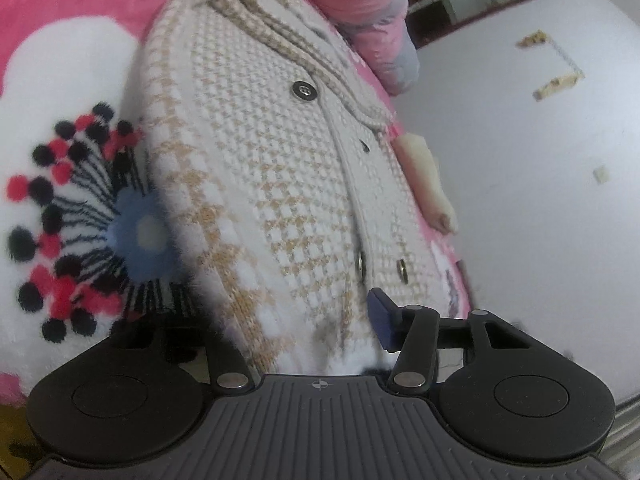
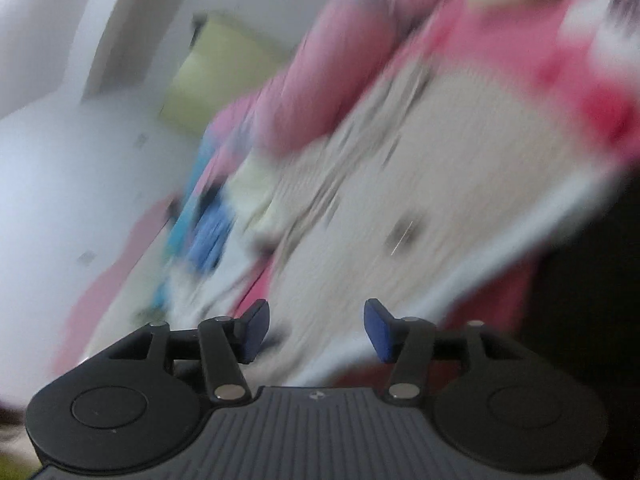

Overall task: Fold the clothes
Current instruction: 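Grasp the hem corner with the right tool and lift it while the left tool holds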

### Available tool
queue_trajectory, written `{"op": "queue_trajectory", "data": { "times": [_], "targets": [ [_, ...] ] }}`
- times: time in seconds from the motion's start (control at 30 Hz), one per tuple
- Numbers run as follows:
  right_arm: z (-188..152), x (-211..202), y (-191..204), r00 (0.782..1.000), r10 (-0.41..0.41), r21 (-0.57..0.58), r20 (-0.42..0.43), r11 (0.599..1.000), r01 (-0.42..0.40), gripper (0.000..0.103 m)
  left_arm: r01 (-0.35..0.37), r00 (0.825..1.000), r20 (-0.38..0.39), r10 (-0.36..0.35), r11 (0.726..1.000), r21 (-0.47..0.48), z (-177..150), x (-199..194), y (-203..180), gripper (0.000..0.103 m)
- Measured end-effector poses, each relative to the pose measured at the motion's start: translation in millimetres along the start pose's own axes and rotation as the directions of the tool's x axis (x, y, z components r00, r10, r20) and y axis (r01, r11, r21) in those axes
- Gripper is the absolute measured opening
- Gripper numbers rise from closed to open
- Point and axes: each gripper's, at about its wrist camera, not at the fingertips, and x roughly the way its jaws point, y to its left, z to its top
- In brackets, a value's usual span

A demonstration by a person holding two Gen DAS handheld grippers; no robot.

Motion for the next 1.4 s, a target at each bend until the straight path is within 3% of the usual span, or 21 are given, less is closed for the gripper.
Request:
{"op": "queue_trajectory", "data": {
  "times": [0.1,0.23,0.37,0.63,0.93,1.17,1.4],
  "targets": [
    [35,-7,-23,0.987,-0.124,0.029,0.102,0.992,0.122,0.058,-0.023,1.0,-0.002,0.023,0.999,0.027,-1,0,-6,0.054],
    [65,16,-60,0.976,-0.203,0.099,0.076,0.976,0.196,0.057,-0.05,0.999,0.003,0.05,0.998,0.043,-2,2,-12,0.056],
    [72,33,-95,0.985,-0.171,0.194,-0.002,0.966,0.168,0.054,-0.079,0.997,0.021,0.078,0.995,0.055,-4,9,-20,0.056],
    [43,22,-106,0.998,0.033,0.323,-0.054,0.946,-0.014,0.054,-0.103,0.995,0.021,0.102,0.992,0.069,-3,16,-24,0.056],
    [42,28,-101,0.997,0.062,0.318,-0.053,0.947,-0.042,0.045,-0.101,0.995,0.012,0.1,0.99,0.098,-6,14,-27,0.055],
    [43,38,-103,0.995,0.072,0.342,-0.062,0.939,-0.047,0.04,-0.119,0.993,0.029,0.117,0.988,0.1,-9,14,-27,0.045],
    [45,64,-91,0.991,-0.01,0.297,-0.131,0.954,0.049,0.018,-0.16,0.986,0.064,0.155,0.983,0.088,-11,18,-27,0.04]
  ]
}}
